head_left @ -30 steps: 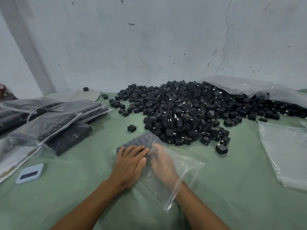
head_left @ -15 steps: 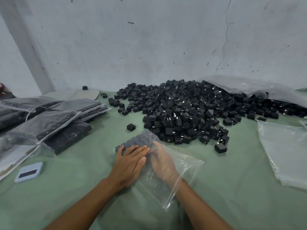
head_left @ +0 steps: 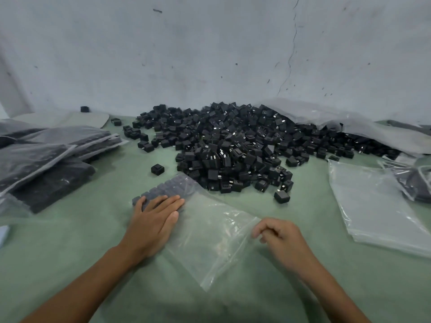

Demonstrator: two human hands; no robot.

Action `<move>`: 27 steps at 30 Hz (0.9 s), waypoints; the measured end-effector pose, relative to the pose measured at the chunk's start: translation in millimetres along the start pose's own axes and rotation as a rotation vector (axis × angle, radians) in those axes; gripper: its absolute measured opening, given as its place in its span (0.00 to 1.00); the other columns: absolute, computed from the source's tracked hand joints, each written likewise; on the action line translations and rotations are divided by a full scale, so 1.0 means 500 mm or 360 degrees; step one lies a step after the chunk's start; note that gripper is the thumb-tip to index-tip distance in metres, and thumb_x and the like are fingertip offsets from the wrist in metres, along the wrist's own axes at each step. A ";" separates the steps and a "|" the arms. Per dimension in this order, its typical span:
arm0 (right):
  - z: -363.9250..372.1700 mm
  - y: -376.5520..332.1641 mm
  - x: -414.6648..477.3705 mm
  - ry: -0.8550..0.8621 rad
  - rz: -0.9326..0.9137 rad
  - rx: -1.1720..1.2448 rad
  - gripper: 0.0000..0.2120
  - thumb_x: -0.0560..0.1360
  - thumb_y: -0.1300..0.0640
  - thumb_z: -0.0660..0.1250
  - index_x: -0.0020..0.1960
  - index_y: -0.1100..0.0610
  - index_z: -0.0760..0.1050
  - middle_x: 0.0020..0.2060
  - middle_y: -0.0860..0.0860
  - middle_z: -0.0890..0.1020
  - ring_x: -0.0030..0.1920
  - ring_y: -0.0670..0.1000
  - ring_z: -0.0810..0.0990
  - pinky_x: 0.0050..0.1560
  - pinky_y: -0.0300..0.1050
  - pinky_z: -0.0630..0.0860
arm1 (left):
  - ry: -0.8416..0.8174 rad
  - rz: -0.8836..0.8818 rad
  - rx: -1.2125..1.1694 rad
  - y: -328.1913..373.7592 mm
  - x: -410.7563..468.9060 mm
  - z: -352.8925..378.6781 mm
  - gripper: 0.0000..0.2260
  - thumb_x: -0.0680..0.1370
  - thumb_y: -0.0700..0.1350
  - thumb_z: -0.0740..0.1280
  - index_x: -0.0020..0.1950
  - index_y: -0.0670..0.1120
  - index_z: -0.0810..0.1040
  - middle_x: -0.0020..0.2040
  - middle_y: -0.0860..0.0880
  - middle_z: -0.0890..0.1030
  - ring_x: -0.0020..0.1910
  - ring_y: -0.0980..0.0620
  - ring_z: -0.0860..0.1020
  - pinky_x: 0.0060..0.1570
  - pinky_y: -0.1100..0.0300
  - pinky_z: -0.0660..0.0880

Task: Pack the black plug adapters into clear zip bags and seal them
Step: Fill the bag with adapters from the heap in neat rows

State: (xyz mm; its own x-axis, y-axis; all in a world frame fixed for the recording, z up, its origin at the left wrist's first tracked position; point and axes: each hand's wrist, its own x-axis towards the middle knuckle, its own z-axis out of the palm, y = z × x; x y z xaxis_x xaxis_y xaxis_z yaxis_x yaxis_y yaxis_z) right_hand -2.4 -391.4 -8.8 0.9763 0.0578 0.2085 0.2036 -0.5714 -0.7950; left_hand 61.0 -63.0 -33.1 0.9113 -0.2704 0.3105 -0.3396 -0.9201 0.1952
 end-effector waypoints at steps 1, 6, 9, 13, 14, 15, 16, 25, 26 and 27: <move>-0.022 0.013 0.024 0.0169 0.0033 -0.0046 0.20 0.74 0.69 0.63 0.38 0.46 0.82 0.34 0.47 0.83 0.35 0.52 0.79 0.39 0.46 0.77 | -0.0001 -0.0003 0.0006 0.003 0.000 -0.001 0.28 0.80 0.60 0.39 0.76 0.61 0.66 0.75 0.63 0.66 0.75 0.58 0.62 0.76 0.48 0.45; -0.078 0.079 0.151 0.0374 0.0184 -0.0621 0.13 0.78 0.61 0.63 0.60 0.53 0.80 0.54 0.54 0.77 0.56 0.56 0.76 0.54 0.41 0.68 | -0.0034 -0.0009 0.0064 0.016 -0.002 -0.009 0.30 0.79 0.60 0.36 0.76 0.61 0.65 0.75 0.64 0.65 0.75 0.58 0.61 0.75 0.49 0.45; -0.076 0.114 0.173 0.0203 0.0345 -0.0753 0.15 0.79 0.55 0.65 0.65 0.50 0.75 0.59 0.56 0.74 0.62 0.60 0.69 0.64 0.48 0.66 | -0.0036 -0.0016 0.0051 0.017 -0.003 -0.009 0.30 0.79 0.60 0.37 0.76 0.61 0.65 0.75 0.64 0.65 0.75 0.58 0.61 0.75 0.49 0.44; -0.084 0.115 0.173 0.0322 0.0338 -0.0639 0.10 0.77 0.59 0.68 0.56 0.51 0.73 0.53 0.54 0.76 0.54 0.58 0.74 0.53 0.49 0.71 | -0.0027 -0.0006 0.0049 0.014 -0.002 -0.007 0.29 0.80 0.60 0.38 0.76 0.60 0.67 0.74 0.63 0.67 0.75 0.57 0.62 0.75 0.48 0.46; -0.086 0.113 0.168 0.0361 0.0342 -0.0556 0.08 0.77 0.58 0.68 0.54 0.51 0.72 0.50 0.52 0.78 0.51 0.56 0.76 0.50 0.49 0.71 | -0.0028 -0.0003 0.0052 0.012 -0.002 -0.005 0.29 0.80 0.60 0.38 0.76 0.60 0.67 0.74 0.63 0.67 0.75 0.57 0.62 0.75 0.47 0.46; -0.087 0.109 0.161 0.0396 0.0364 -0.0397 0.07 0.77 0.56 0.68 0.52 0.50 0.71 0.49 0.51 0.79 0.48 0.54 0.77 0.48 0.49 0.72 | -0.0026 -0.0003 0.0049 0.011 -0.002 -0.004 0.29 0.80 0.60 0.38 0.76 0.60 0.67 0.74 0.63 0.67 0.75 0.57 0.63 0.75 0.47 0.46; -0.087 0.101 0.155 0.0428 0.0403 -0.0144 0.07 0.77 0.54 0.69 0.52 0.50 0.71 0.47 0.50 0.81 0.45 0.53 0.79 0.47 0.50 0.75 | -0.0021 -0.0003 0.0045 0.011 -0.002 -0.004 0.29 0.80 0.60 0.38 0.76 0.60 0.67 0.74 0.63 0.67 0.75 0.57 0.63 0.75 0.47 0.46; -0.085 0.027 0.115 0.0027 0.0635 0.1737 0.14 0.80 0.55 0.57 0.57 0.57 0.79 0.37 0.52 0.77 0.33 0.48 0.69 0.37 0.41 0.69 | 0.0008 -0.0002 0.0033 0.017 -0.003 -0.007 0.29 0.80 0.59 0.40 0.75 0.59 0.68 0.74 0.61 0.68 0.74 0.55 0.64 0.75 0.46 0.48; -0.085 0.024 0.107 0.0019 0.0622 0.1740 0.13 0.79 0.55 0.59 0.56 0.57 0.79 0.38 0.52 0.77 0.33 0.48 0.70 0.36 0.40 0.69 | 0.0009 -0.0003 0.0029 0.018 -0.003 -0.006 0.29 0.80 0.59 0.40 0.75 0.59 0.68 0.74 0.61 0.68 0.74 0.55 0.64 0.75 0.46 0.48; -0.085 0.020 0.095 0.0006 0.0603 0.1729 0.11 0.77 0.54 0.62 0.54 0.57 0.79 0.38 0.51 0.77 0.33 0.47 0.71 0.36 0.40 0.70 | 0.0011 -0.0002 0.0020 0.018 -0.003 -0.006 0.29 0.80 0.59 0.40 0.75 0.59 0.68 0.74 0.61 0.68 0.75 0.55 0.64 0.75 0.46 0.48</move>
State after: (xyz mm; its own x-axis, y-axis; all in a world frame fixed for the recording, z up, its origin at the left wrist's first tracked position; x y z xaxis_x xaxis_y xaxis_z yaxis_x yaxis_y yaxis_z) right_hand 43.0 -429.3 17.6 0.9884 0.0294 -0.1488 -0.1457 0.4559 -0.8780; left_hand 56.1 -70.1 -29.2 0.9102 -0.2671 0.3166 -0.3352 -0.9241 0.1838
